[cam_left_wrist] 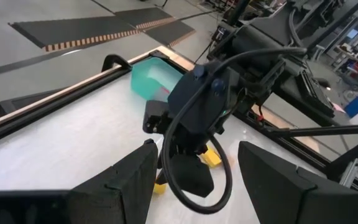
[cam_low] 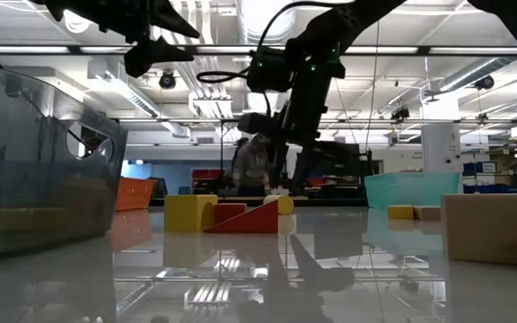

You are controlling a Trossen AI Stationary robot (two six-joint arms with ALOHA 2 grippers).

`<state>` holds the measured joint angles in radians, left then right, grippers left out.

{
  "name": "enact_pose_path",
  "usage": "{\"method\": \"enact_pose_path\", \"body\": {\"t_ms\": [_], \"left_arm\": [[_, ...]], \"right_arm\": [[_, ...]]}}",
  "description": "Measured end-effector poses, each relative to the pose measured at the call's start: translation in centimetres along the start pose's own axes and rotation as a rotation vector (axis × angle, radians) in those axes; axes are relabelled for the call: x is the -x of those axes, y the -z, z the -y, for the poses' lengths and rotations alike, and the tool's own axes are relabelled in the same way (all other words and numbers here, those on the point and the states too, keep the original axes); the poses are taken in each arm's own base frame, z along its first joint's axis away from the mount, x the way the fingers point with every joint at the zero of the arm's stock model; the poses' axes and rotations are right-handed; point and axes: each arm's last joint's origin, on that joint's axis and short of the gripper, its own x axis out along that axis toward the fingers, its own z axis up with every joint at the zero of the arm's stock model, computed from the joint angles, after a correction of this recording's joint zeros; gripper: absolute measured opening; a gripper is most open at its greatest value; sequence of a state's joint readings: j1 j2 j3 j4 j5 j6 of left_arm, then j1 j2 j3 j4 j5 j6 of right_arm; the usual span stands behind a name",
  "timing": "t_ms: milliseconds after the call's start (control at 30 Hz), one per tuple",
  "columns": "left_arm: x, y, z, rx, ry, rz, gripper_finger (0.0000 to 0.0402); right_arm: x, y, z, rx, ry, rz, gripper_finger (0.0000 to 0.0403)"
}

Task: Sort & place blocks by color
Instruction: Put the yellow block into the black bin

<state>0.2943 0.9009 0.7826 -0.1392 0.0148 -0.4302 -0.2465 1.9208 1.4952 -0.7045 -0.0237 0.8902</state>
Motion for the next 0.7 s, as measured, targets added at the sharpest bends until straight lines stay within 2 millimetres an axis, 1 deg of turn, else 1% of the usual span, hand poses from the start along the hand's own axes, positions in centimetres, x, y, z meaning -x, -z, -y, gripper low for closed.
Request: {"method": "enact_pose_path", "body": {"t_ms": [333, 467, 600, 700], "left_arm": [[-0.1, 0.0, -0.1, -0.001, -0.011, 0.001, 0.0208], [-0.1, 0.0, -0.1, -0.001, -0.022, 0.005, 0.0208], [-0.3, 0.1, -0.1, 0.001, -0.026, -0.004, 0.0208], [-0.6, 0.2, -0.2, 0.002, -0.029, -0.012, 0.0208]], "right_arm": [[-3.3, 0.8, 0.0, 0.028, 0.065, -0.029, 0.0164], [-3.4, 1.0, -0.2, 0.036, 0.072, -0.027, 0.016], [-2.9, 1.0, -0.2, 0.036, 0.063, -0.022, 0.0125], [-2.4, 1.0, -0.3, 0.047, 0.049, -0.025, 0.012]]}}
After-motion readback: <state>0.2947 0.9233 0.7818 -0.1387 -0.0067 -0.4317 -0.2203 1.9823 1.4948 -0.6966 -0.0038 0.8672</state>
